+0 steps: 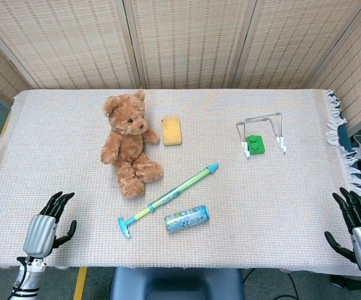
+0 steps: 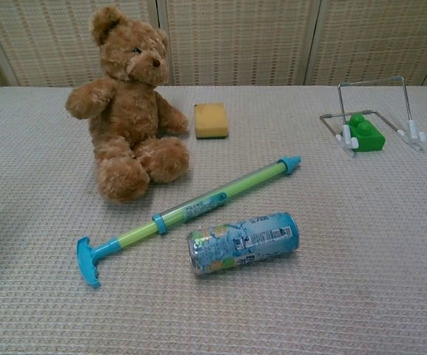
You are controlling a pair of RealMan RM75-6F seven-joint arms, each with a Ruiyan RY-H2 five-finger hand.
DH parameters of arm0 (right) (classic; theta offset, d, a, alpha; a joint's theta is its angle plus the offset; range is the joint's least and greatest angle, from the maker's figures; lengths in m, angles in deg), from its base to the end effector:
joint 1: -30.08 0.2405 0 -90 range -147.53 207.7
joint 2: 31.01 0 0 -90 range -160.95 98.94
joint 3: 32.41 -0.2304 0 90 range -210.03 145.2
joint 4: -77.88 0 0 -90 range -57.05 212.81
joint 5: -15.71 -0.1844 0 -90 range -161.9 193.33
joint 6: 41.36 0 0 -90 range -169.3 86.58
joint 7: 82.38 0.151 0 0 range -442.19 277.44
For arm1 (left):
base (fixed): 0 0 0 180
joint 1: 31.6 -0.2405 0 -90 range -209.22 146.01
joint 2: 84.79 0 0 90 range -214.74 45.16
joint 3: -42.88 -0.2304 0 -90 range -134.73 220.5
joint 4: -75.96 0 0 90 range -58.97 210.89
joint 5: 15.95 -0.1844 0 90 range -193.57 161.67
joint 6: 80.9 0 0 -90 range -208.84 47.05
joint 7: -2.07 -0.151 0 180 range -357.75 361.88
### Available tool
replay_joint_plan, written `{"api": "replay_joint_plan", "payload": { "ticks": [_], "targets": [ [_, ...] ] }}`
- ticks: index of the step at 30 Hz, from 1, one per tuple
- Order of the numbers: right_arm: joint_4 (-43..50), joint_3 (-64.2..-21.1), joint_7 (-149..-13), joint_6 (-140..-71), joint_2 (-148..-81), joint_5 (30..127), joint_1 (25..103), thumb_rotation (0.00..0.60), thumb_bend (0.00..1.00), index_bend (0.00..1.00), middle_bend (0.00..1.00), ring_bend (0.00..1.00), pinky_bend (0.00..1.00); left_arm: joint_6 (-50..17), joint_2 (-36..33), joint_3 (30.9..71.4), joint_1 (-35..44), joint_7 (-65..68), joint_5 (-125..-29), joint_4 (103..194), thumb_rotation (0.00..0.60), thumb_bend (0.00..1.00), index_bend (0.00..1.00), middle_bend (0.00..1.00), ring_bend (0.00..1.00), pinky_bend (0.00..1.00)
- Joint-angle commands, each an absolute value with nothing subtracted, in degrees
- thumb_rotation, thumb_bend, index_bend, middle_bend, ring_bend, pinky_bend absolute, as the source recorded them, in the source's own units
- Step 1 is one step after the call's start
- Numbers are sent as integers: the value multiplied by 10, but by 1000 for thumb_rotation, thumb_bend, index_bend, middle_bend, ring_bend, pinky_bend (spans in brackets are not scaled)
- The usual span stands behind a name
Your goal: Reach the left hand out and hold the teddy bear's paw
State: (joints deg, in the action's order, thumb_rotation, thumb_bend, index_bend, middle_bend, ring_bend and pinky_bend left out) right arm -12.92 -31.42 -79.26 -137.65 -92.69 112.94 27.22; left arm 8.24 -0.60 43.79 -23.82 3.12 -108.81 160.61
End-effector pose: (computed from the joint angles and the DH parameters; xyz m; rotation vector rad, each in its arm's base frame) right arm -0.2718 -0.1326 0.1900 1.4144 -0.8163 0.9827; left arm -0.2345 0.1872 0.0816 -1.4147 -0.9786 -1.2098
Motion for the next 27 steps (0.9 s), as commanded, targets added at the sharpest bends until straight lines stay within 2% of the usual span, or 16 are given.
{"api": "replay_joint_plan", "payload": {
  "ticks": [1, 8, 11, 14, 20, 27],
  "targets": [
    [-136, -312, -792, -1365, -924, 1126, 275, 600, 158, 0, 0, 0, 206, 83, -4, 439, -238, 25, -1088, 1603, 600, 453, 105, 158, 90, 359],
    [-144, -306, -791, -1352, -919, 1125, 277, 600, 158, 0, 0, 0, 206, 80, -3, 439, -238, 21, -1085, 1601, 600, 453, 86, 148, 90, 359],
    [-150, -302, -788, -1344, -915, 1128, 279, 600, 158, 0, 0, 0, 206, 83, 19, 458, -233, -3, -1074, 1588, 600, 453, 42, 125, 90, 359],
    [-154, -304, -792, -1337, -916, 1120, 281, 600, 158, 0, 0, 0, 206, 78, 47, 489, -220, -37, -1049, 1573, 600, 453, 2, 100, 90, 359],
    [-159, -296, -795, -1318, -912, 1126, 287, 600, 158, 0, 0, 0, 206, 44, 88, 547, -182, -95, -990, 1564, 600, 453, 0, 97, 90, 375],
    [-163, -290, -788, -1298, -901, 1127, 295, 600, 158, 0, 0, 0, 206, -26, 123, 608, -130, -168, -888, 1571, 600, 452, 0, 97, 90, 377]
  ]
}}
